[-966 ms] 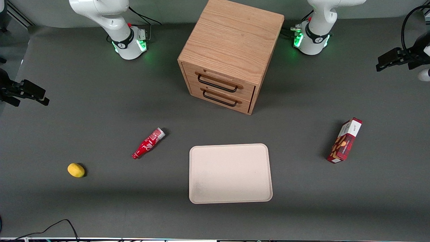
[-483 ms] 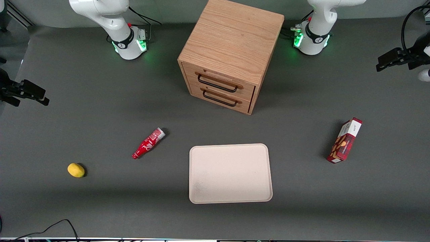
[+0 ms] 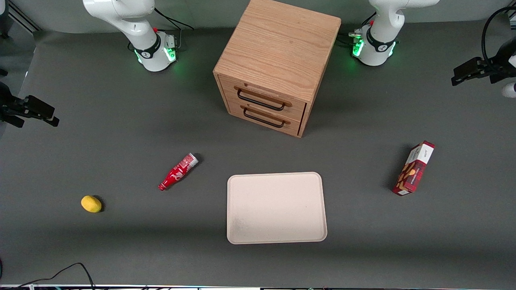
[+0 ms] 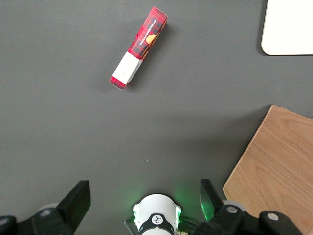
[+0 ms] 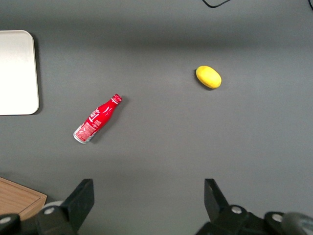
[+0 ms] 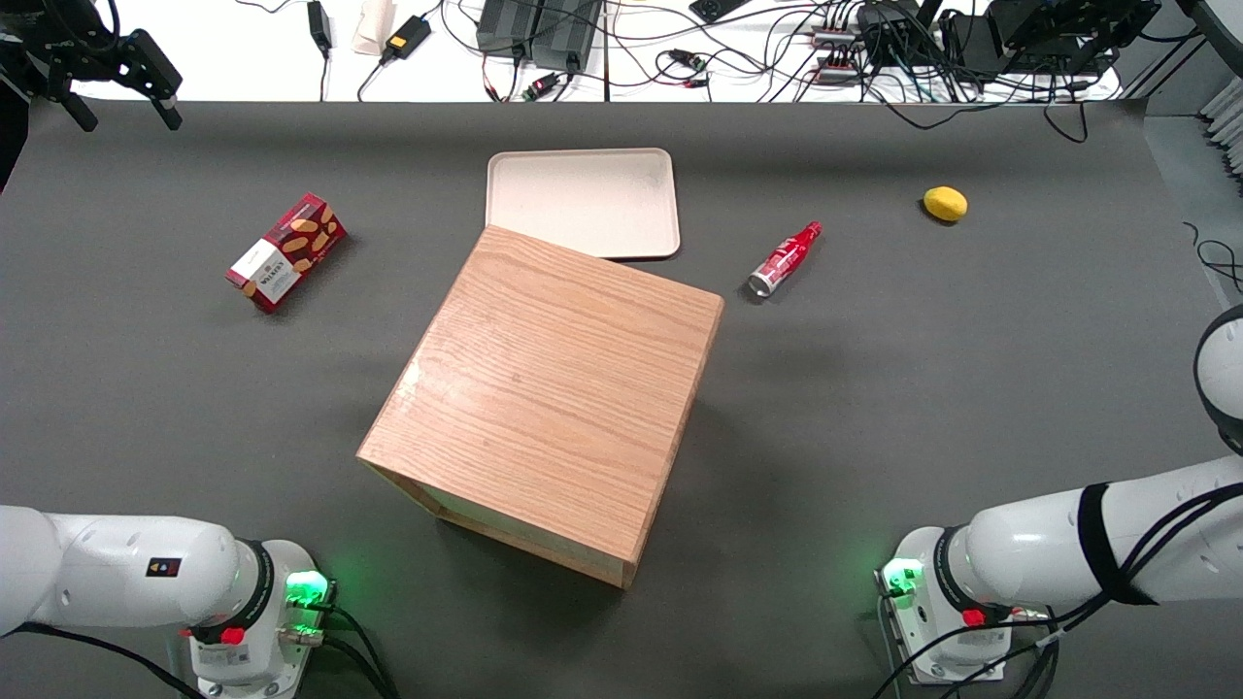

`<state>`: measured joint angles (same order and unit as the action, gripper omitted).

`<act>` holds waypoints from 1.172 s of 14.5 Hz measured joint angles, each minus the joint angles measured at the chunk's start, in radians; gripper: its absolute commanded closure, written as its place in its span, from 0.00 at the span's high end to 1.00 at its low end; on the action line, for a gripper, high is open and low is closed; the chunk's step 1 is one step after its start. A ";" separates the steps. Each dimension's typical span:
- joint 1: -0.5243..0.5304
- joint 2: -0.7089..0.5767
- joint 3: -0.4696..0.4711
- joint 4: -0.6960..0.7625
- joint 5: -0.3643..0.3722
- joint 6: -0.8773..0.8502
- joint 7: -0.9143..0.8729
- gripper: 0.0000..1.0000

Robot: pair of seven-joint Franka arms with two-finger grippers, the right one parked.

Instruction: Place red cookie box on tray

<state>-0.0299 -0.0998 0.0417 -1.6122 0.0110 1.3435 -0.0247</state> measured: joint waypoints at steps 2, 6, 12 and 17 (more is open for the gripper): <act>0.000 0.000 0.000 0.000 0.000 0.000 0.000 1.00; 0.000 0.000 0.002 0.002 0.000 0.002 0.008 1.00; 0.008 0.104 0.135 0.011 0.007 0.122 0.410 1.00; 0.009 0.381 0.150 0.007 0.004 0.319 0.645 1.00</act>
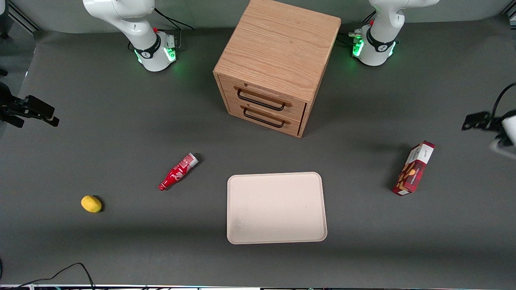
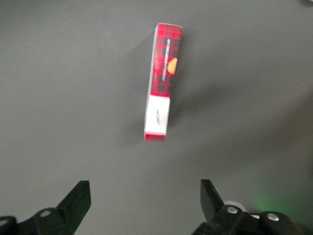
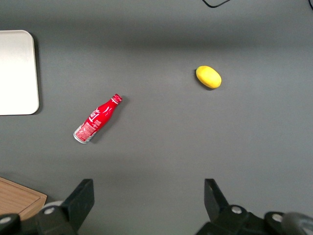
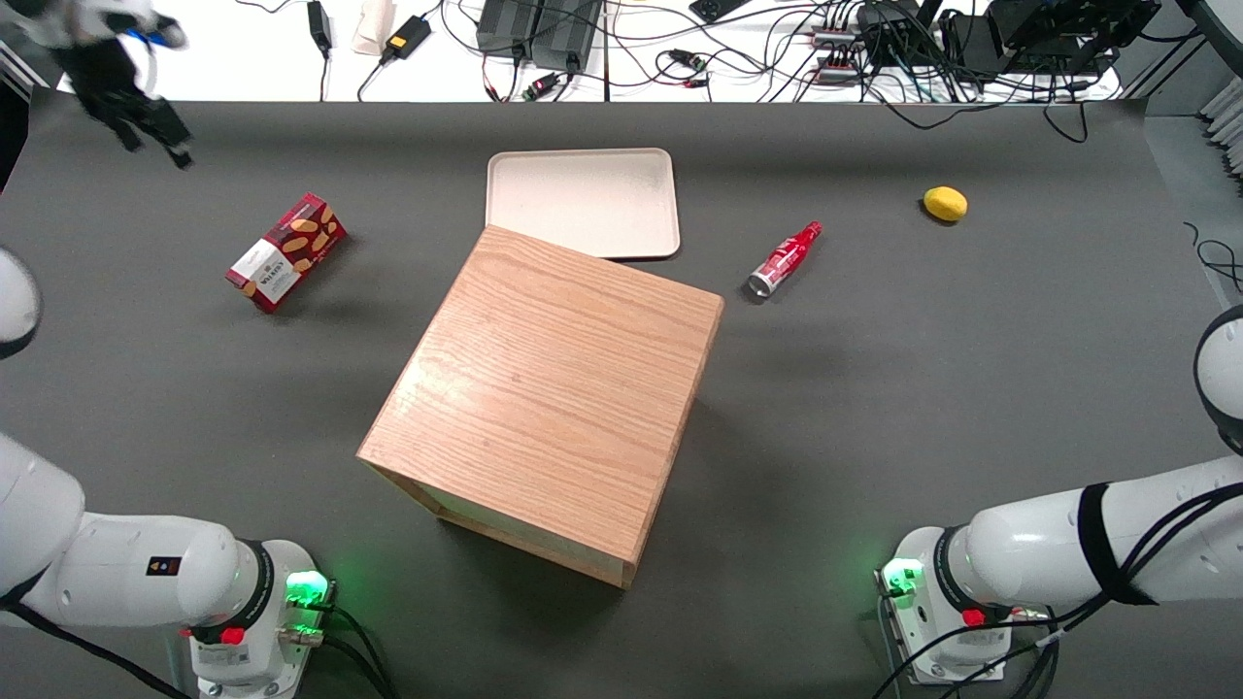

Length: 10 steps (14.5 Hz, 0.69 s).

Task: Place red cookie box on tray
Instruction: 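Move the open left gripper down over the red plaid cookie box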

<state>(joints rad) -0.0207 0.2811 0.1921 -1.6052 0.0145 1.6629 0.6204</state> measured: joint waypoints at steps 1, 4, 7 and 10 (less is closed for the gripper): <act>-0.001 0.055 -0.007 -0.006 -0.004 0.058 0.013 1.00; -0.005 0.156 -0.028 -0.058 -0.029 0.230 0.023 1.00; -0.005 0.174 -0.040 -0.149 -0.048 0.353 0.027 1.00; -0.005 0.183 -0.049 -0.206 -0.055 0.425 0.029 1.00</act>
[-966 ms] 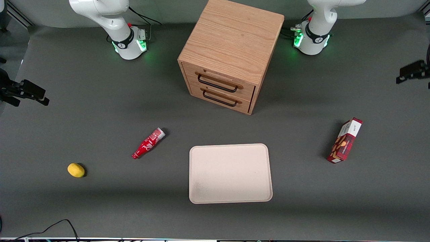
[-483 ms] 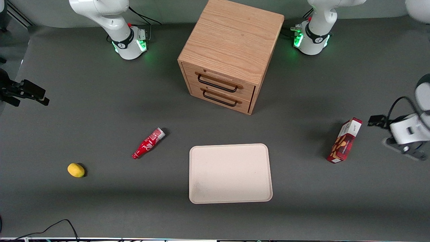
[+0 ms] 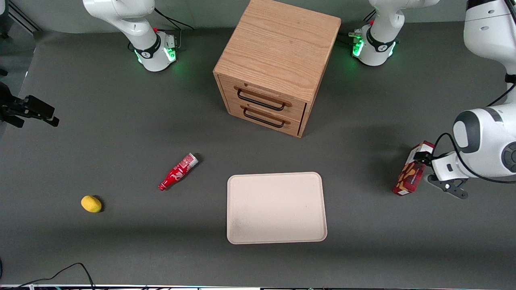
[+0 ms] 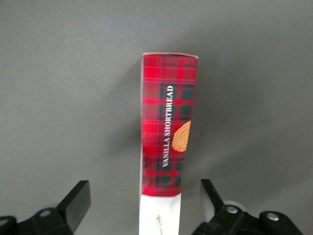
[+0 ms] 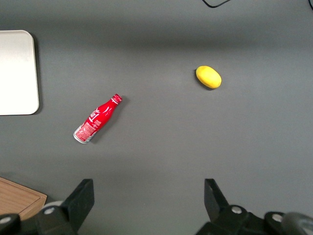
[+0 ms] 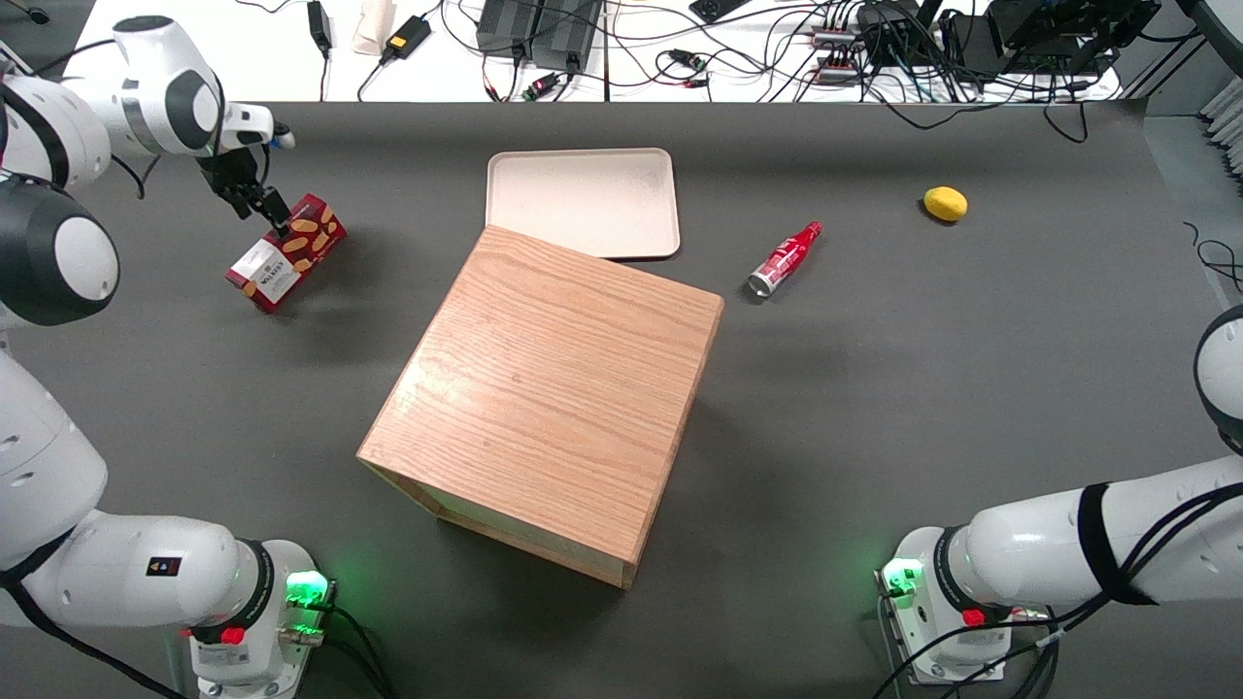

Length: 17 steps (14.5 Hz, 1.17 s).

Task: Place red cookie box on tray
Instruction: 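Move the open left gripper down over the red plaid cookie box, then close the left gripper on the cookie box's end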

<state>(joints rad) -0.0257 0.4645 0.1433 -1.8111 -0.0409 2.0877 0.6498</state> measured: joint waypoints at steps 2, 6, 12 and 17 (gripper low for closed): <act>0.000 0.017 -0.007 -0.014 -0.014 0.027 0.000 1.00; 0.000 0.044 -0.013 -0.028 -0.032 0.070 0.001 1.00; 0.000 0.054 -0.014 -0.037 -0.033 0.089 0.001 1.00; 0.000 0.063 -0.016 -0.038 -0.040 0.095 0.001 0.00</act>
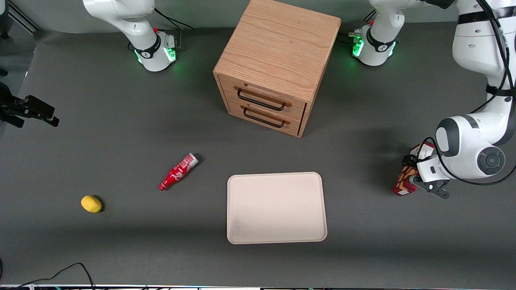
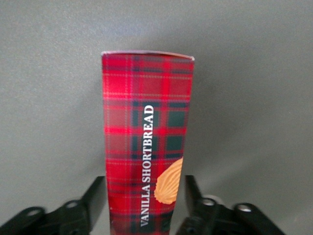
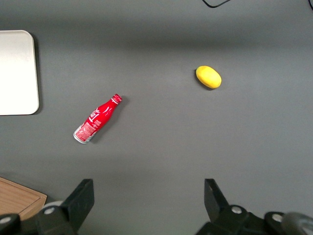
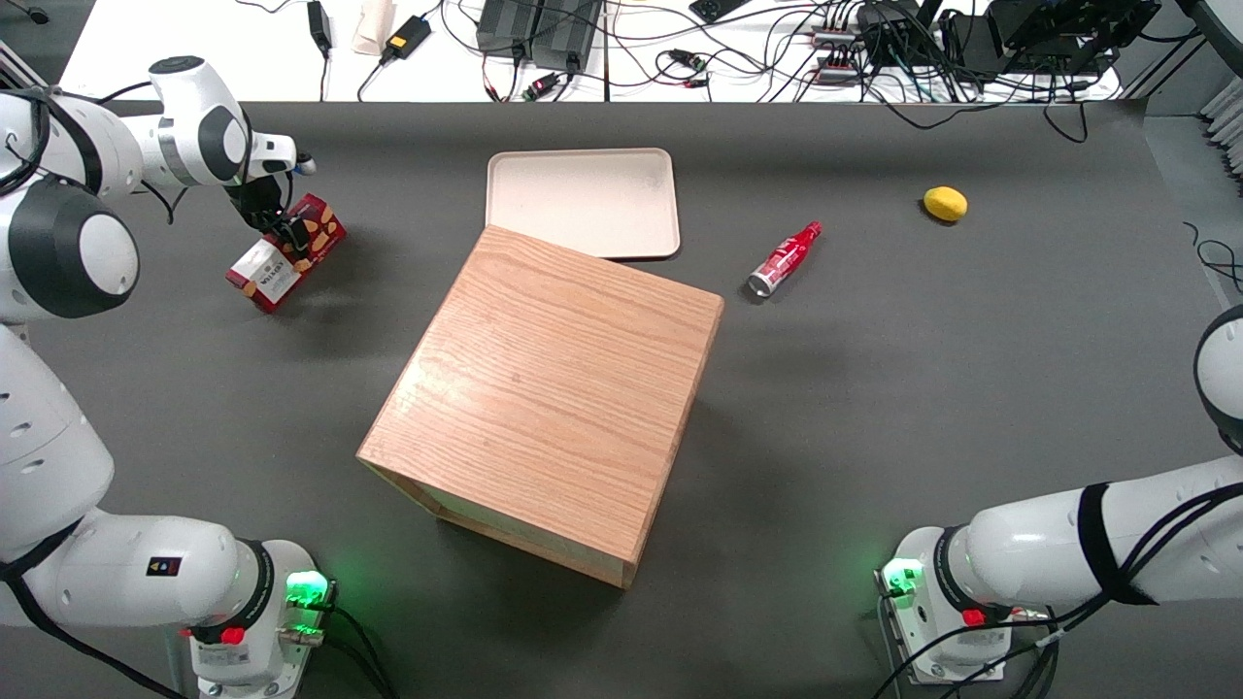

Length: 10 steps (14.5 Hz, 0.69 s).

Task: Place red cookie box on tray
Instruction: 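Close the left gripper on the cookie box's end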

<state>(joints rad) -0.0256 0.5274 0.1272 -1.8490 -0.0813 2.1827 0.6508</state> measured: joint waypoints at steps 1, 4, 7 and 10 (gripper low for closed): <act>0.000 0.000 0.000 0.000 -0.001 0.000 0.000 0.00; 0.002 0.000 0.002 0.001 -0.002 0.005 0.001 0.00; 0.002 0.000 0.002 0.001 -0.002 0.005 0.003 0.00; 0.002 0.000 0.002 0.007 -0.004 0.004 0.031 0.00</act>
<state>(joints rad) -0.0237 0.5273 0.1288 -1.8420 -0.0856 2.1867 0.6819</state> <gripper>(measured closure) 0.714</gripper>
